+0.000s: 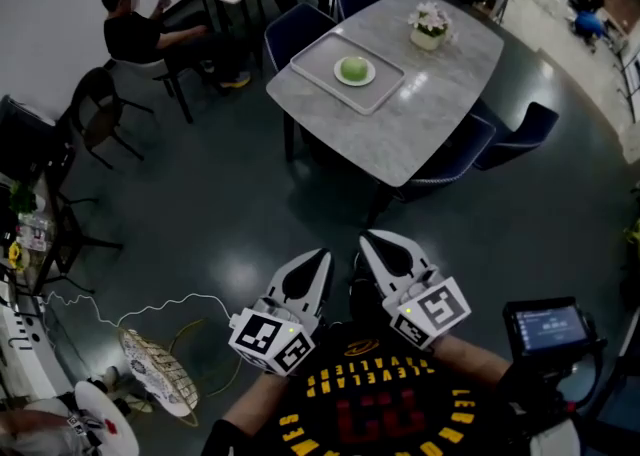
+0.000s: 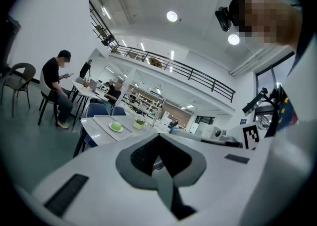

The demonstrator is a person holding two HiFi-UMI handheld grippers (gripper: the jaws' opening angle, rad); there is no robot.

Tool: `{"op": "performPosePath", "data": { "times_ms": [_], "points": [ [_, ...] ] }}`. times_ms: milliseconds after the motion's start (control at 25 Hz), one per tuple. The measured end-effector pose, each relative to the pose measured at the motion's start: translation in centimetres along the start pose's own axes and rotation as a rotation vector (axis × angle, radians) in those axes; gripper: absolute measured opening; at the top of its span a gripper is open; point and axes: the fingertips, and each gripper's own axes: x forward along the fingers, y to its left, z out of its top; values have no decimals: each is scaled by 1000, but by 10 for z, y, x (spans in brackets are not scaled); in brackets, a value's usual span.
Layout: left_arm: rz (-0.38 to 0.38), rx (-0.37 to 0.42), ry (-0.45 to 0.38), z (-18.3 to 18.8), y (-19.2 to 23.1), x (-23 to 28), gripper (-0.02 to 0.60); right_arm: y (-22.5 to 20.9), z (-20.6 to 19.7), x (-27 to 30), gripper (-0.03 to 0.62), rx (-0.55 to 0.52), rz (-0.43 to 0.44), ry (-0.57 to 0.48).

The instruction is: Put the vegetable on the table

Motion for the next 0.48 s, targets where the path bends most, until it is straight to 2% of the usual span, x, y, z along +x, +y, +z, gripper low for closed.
{"op": "performPosePath", "data": {
  "times_ms": [480],
  "points": [
    [66, 33, -11, 61, 52, 130, 0, -126, 46, 91, 5, 39, 30, 13]
  ]
}}
